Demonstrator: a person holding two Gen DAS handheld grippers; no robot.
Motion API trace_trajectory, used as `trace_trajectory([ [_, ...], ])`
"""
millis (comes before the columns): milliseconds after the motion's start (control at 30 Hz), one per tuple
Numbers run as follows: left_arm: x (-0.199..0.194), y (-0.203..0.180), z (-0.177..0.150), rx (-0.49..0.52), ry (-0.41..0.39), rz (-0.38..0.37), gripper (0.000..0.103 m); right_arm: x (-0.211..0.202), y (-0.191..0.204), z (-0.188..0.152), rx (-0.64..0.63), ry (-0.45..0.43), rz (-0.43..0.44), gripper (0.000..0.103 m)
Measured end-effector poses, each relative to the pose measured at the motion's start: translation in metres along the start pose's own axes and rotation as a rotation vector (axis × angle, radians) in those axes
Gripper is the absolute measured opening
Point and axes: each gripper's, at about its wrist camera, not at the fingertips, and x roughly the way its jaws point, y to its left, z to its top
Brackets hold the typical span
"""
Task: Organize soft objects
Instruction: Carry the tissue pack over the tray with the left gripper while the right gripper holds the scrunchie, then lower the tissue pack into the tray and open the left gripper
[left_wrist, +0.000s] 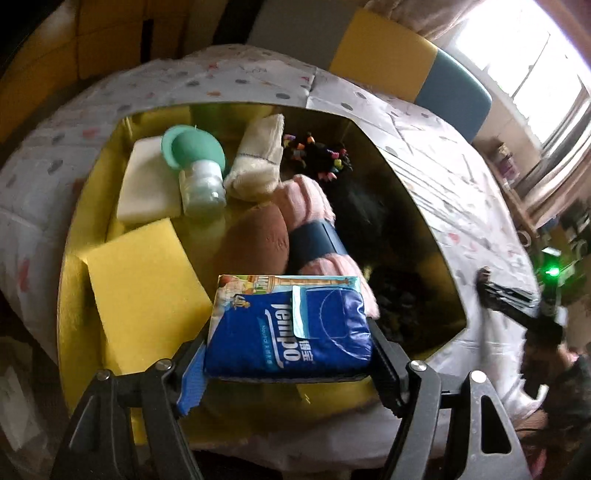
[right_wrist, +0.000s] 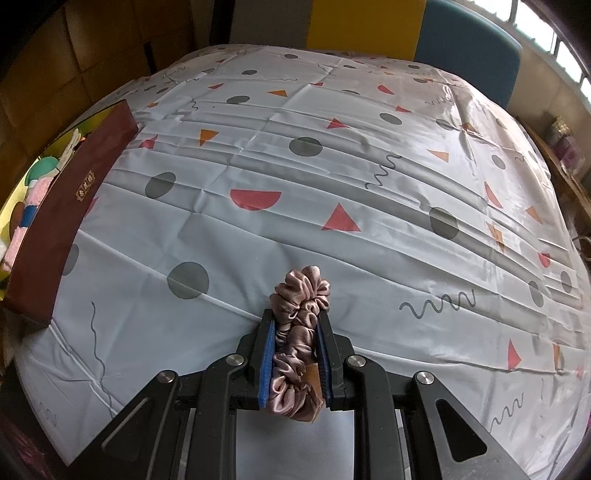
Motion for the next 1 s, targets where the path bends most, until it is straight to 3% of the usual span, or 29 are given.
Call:
trace_trajectory([
  [133, 0.003, -0.001, 0.003, 0.034, -0.011, 0.003, 0.082, 0.000, 0.000, 0.000, -0.003, 0.000, -0.002, 0.021],
  [300, -0.007, 0.004, 0.000, 0.008, -0.034, -0.012, 0.084, 0.001, 0.001, 0.001, -0.006, -0.001, -0.004, 0.021],
  [500, -0.021, 0.009, -0.008, -0.003, -0.060, 0.065, 0.084, 0.001, 0.001, 0.000, -0.010, 0.000, -0.007, 0.021],
  [800, -0.059, 0.005, -0.001, 0.013, -0.200, 0.175, 0.084, 0.002, 0.001, 0.000, -0.007, -0.004, -0.014, 0.021],
  [1000, -0.070, 0.010, 0.002, -0.004, -0.243, 0.186, 0.084, 0.003, 0.002, 0.001, 0.007, 0.001, -0.033, 0.021],
])
